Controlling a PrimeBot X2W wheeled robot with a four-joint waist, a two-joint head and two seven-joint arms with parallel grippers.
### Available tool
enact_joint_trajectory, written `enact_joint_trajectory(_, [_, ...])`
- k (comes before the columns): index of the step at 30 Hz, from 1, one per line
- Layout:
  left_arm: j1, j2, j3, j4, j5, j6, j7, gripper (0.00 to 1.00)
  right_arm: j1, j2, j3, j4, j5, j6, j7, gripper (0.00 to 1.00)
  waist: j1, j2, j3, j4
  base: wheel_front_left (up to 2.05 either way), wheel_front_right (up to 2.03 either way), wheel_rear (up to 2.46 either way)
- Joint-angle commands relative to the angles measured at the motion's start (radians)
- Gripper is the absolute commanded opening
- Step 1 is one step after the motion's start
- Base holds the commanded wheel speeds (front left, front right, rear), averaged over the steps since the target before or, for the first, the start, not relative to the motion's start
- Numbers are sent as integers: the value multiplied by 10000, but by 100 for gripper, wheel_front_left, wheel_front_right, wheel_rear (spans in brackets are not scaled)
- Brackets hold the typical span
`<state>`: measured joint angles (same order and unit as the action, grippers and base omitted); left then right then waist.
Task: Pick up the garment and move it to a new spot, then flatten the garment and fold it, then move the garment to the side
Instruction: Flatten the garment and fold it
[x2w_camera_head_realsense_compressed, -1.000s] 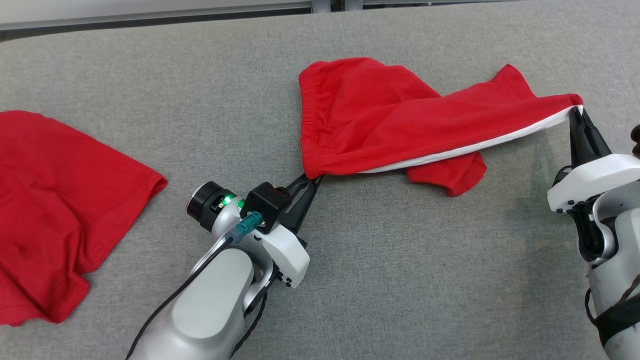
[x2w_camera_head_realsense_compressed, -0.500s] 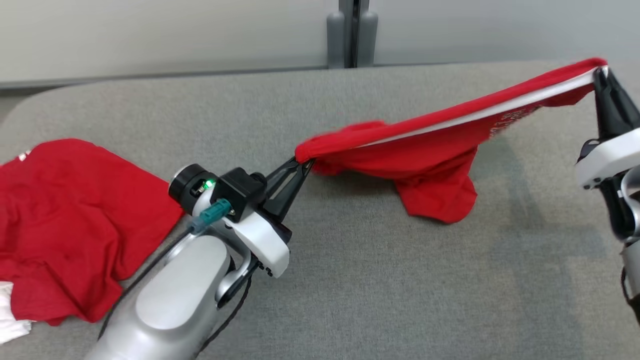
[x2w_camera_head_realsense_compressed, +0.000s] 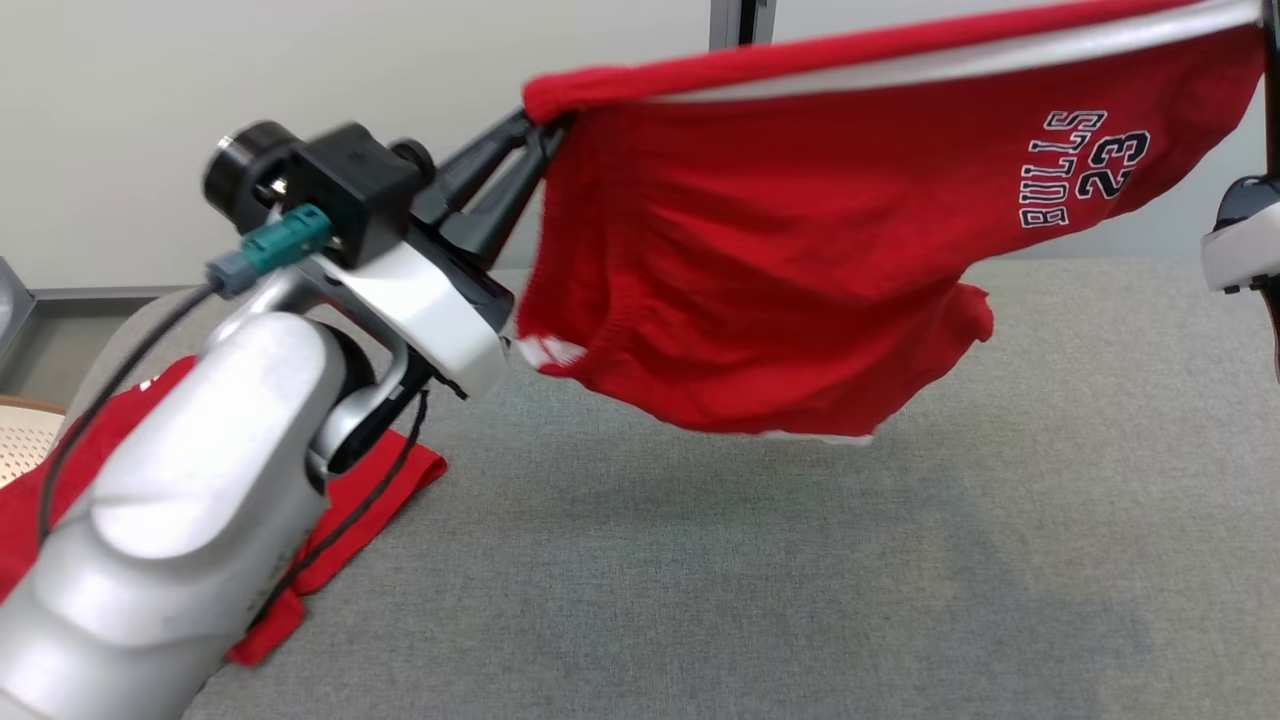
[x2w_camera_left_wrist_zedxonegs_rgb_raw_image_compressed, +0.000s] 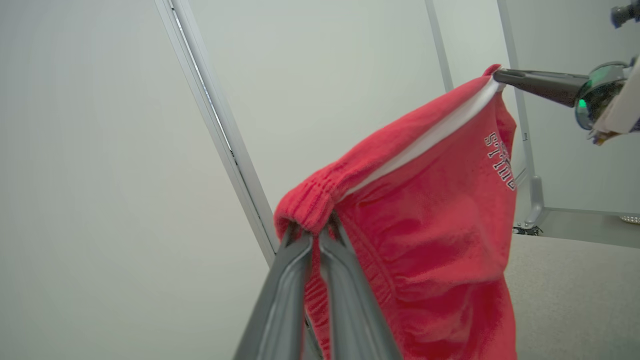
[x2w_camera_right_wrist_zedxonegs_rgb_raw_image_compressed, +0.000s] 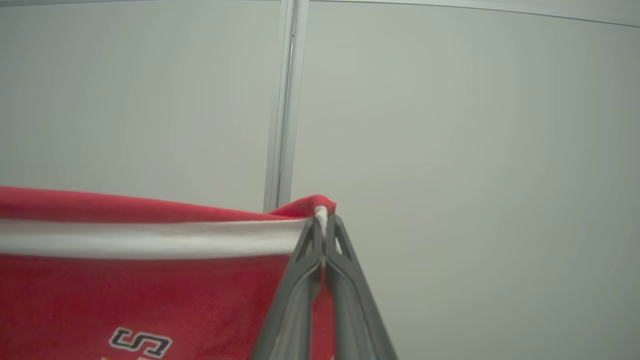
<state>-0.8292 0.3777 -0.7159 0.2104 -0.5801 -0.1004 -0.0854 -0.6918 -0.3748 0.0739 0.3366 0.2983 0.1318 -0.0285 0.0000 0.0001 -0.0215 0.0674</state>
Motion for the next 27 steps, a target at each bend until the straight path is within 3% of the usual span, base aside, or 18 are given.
enact_joint_trajectory(1, [-53, 125, 83, -139, -109, 119, 109, 0, 139, 24, -52, -161, -18, -21, 76, 0, 0, -1, -93, 6, 0, 0, 0])
enact_joint_trajectory(8, [390, 575, 453, -1880, -718, 681, 1151, 0, 749, 241, -544, -1677, 27, -21, 952, 0, 0, -1, 128, -2, 0, 0, 0])
enact_joint_trajectory(14, [-263, 824, 548, -2363, -800, 840, 2045, 0, -79, 212, -724, -2323, 224, -19, 1825, 0, 0, -1, 1632, -151, 0, 0, 0])
enact_joint_trajectory(22, [-2530, 475, 971, -591, -656, 576, 2291, 0, -2987, 216, -189, -805, 266, -21, 1857, 0, 0, -1, 3843, -551, 0, 0, 0])
enact_joint_trajectory(27, [-4515, 22, 1255, 1596, -376, 345, 1653, 0, -5527, 419, -227, 1088, -255, -24, 747, 0, 0, -1, 5004, -761, 0, 0, 0])
